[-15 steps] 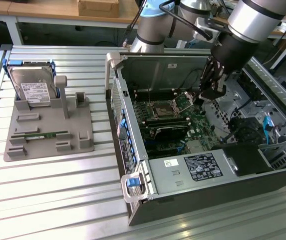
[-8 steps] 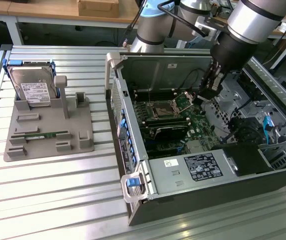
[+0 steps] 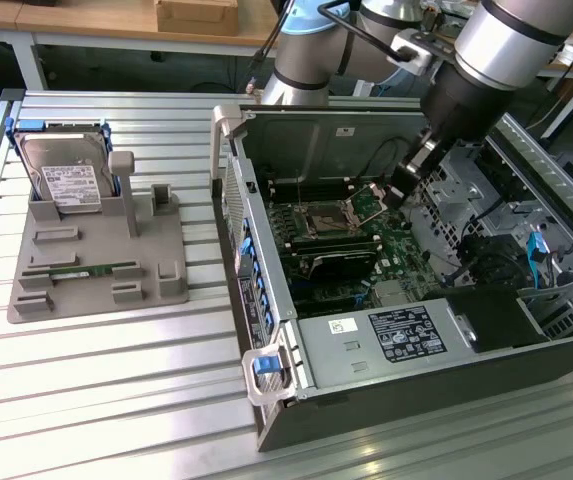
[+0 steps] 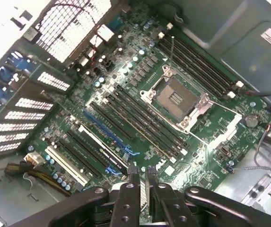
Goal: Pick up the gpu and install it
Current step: 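Press down on the gpu until it lock into place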
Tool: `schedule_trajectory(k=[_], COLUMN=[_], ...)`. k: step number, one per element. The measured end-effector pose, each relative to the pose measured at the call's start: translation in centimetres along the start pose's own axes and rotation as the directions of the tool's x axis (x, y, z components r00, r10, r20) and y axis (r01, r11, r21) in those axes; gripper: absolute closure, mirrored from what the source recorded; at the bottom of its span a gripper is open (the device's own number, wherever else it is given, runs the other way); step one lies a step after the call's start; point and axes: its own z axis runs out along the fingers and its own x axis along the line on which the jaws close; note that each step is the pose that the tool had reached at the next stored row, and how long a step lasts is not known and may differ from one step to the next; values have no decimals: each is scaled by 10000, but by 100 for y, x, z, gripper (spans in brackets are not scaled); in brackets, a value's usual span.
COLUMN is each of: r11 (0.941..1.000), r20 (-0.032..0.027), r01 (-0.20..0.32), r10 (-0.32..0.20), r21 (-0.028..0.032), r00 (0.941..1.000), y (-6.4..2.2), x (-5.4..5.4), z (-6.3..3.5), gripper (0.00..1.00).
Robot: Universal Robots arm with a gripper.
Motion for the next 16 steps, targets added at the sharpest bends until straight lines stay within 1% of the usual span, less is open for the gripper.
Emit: schedule_trajectory(k=[1,2,3,5,6,8,9,10,11,13,14,15,16], r11=[9998,9985,9955,9867,9826,9703,9617,9543,9421,9198,9061,8943,8744], r20=[13,30,52,89,103,137,155,170,191,226,245,260,283], r01=[-194,-539,-949,-1623,-1859,-2420,-2742,-2987,-3352,-3923,-4229,-4473,-4851], r10=[194,539,949,1623,1859,2420,2743,2987,3352,3924,4230,4474,4853], r21=[-3,-2,-3,-9,-13,-26,-33,-40,-51,-76,-90,-104,-129], r00=[9998,9985,9955,9867,9825,9702,9615,9542,9419,9195,9058,8940,8739], y=[0,0,-1,-1,-2,-2,-2,-2,-3,-3,-3,-4,-4], x=[0,0,0,-1,-1,-1,-1,-1,-1,-2,-2,-2,-2], z=[2,4,7,13,15,20,22,24,27,31,33,35,37], gripper=[81,81,81,81,81,81,81,81,81,81,81,81,81])
